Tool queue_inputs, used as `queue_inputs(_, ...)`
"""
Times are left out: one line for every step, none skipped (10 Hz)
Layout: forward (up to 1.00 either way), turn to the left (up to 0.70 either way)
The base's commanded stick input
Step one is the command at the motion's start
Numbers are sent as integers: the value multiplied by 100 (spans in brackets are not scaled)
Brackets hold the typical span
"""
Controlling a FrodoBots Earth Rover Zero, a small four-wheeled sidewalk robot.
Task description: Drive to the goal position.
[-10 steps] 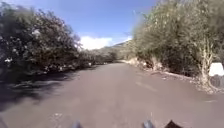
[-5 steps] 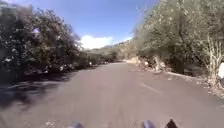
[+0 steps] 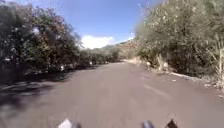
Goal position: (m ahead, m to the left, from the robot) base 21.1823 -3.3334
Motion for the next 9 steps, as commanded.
queue_inputs(50,0)
queue_inputs(50,0)
queue_inputs(50,0)
queue_inputs(50,0)
queue_inputs(50,0)
queue_inputs(50,0)
queue_inputs(50,0)
queue_inputs(50,0)
queue_inputs(50,-50)
